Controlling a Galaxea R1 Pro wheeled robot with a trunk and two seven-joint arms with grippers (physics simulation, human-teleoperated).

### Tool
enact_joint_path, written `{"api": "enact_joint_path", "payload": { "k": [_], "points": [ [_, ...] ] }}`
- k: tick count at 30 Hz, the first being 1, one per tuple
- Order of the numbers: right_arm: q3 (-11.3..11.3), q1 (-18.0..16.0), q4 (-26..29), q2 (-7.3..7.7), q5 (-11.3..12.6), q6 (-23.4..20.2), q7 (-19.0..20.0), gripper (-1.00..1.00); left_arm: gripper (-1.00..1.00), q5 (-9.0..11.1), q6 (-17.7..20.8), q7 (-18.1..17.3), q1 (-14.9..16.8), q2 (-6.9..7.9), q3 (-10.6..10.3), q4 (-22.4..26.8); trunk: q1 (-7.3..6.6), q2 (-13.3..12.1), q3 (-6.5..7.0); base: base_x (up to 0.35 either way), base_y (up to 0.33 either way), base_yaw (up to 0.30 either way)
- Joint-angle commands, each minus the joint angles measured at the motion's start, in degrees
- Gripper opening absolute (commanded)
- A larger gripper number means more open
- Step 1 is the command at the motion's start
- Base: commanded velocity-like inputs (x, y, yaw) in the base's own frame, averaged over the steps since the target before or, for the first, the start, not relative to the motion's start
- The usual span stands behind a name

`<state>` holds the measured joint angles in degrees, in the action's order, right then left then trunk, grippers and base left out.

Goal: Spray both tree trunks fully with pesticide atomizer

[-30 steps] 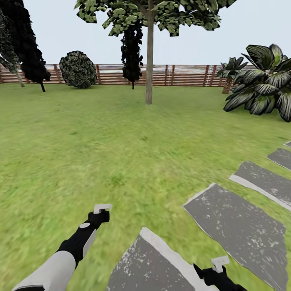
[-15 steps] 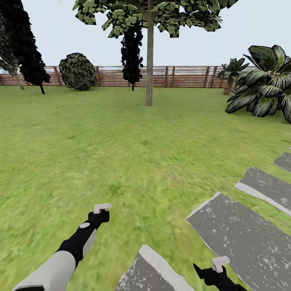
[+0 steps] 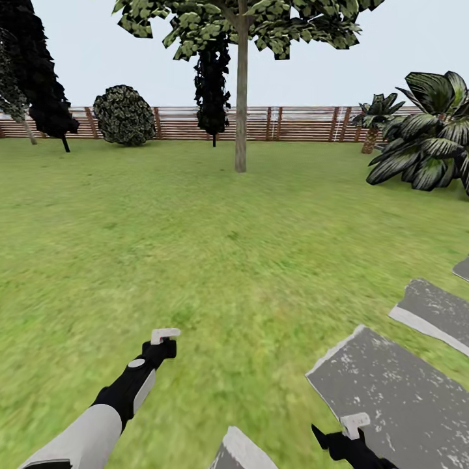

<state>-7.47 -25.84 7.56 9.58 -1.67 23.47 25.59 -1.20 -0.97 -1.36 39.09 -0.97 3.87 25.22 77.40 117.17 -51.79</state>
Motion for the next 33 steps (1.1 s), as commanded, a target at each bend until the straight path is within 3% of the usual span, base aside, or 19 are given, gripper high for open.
{"api": "enact_joint_path", "payload": {
  "k": [1, 33],
  "points": [
    [0.0, 0.0, 0.0, 0.0, 0.0, 0.0, 0.0, 1.0, -1.0, 0.0, 0.0, 0.0, 0.0, 0.0, 0.0, 0.0, 0.0, 0.0, 0.0, 0.338, 0.0, 0.0],
    [0.0, 0.0, 0.0, 0.0, 0.0, 0.0, 0.0, 1.0, -1.0, 0.1, 0.0, 0.0, 0.0, 0.0, 0.0, 0.0, 0.0, 0.0, 0.0, 0.338, 0.0, 0.0]
  ]
}}
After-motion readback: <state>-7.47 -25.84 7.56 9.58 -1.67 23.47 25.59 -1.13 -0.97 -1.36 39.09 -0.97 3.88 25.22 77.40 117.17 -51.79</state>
